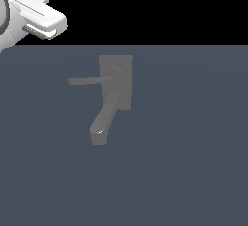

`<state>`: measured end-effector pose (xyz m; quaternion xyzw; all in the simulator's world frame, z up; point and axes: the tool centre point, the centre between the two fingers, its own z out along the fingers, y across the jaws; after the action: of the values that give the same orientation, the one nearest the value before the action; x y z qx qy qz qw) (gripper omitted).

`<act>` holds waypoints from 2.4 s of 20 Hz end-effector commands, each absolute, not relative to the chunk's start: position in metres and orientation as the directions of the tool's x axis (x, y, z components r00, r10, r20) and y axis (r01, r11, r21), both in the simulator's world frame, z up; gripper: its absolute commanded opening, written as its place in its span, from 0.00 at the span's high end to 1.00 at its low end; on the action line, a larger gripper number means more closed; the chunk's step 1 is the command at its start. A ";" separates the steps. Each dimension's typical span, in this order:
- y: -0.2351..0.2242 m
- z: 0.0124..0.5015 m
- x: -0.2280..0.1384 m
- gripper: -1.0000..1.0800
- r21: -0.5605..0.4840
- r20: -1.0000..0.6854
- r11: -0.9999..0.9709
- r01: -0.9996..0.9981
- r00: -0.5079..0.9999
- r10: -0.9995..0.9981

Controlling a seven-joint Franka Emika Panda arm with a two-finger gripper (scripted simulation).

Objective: Turn on the faucet by rotating a designated handle.

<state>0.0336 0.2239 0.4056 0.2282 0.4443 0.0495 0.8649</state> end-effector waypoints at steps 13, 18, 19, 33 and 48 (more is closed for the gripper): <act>0.216 0.251 0.060 1.00 0.187 -0.944 0.970 0.158 0.303 0.132; 0.212 0.229 0.060 1.00 0.144 -0.962 0.977 0.160 0.255 0.100; 0.211 0.226 0.060 1.00 0.140 -0.964 0.977 0.160 0.249 0.097; 0.225 0.208 0.059 1.00 0.205 -0.961 0.968 0.144 0.217 0.171; 0.236 0.143 0.047 1.00 0.066 -0.997 0.993 0.095 0.056 0.061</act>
<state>0.0484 0.2349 0.1492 0.0628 0.6815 -0.0098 0.7290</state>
